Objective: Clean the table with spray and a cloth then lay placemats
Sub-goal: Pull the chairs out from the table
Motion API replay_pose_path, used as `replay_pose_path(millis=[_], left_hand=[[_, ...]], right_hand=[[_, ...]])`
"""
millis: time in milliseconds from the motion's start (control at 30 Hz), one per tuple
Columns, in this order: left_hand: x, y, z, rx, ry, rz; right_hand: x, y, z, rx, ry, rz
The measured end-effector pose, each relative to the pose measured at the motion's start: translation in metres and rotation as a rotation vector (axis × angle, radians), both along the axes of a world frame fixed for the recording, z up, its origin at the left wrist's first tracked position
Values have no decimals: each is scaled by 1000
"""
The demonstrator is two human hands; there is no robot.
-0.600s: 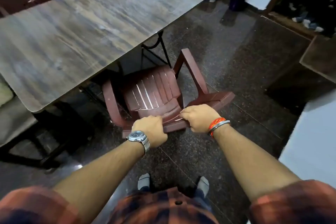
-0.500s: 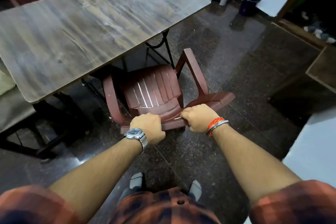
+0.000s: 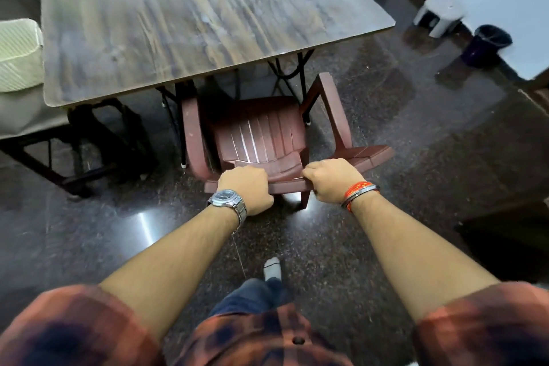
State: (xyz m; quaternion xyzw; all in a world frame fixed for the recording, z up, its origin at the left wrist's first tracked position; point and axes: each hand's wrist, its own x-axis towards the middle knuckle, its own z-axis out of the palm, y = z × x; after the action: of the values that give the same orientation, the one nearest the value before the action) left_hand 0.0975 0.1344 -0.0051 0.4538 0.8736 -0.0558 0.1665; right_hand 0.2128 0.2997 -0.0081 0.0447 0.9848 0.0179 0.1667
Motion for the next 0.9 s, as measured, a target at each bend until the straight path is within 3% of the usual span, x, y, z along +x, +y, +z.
replay_pose_path(millis=[200, 400, 900], left_hand=[[11, 50, -6, 25, 32, -22], [13, 67, -14, 107, 74, -92], [-4, 107, -4, -73, 235, -15]], right_hand=[[2, 55, -5, 20, -30, -25], [-1, 85, -10, 15, -15, 83], [-34, 124, 6, 21, 53, 191]])
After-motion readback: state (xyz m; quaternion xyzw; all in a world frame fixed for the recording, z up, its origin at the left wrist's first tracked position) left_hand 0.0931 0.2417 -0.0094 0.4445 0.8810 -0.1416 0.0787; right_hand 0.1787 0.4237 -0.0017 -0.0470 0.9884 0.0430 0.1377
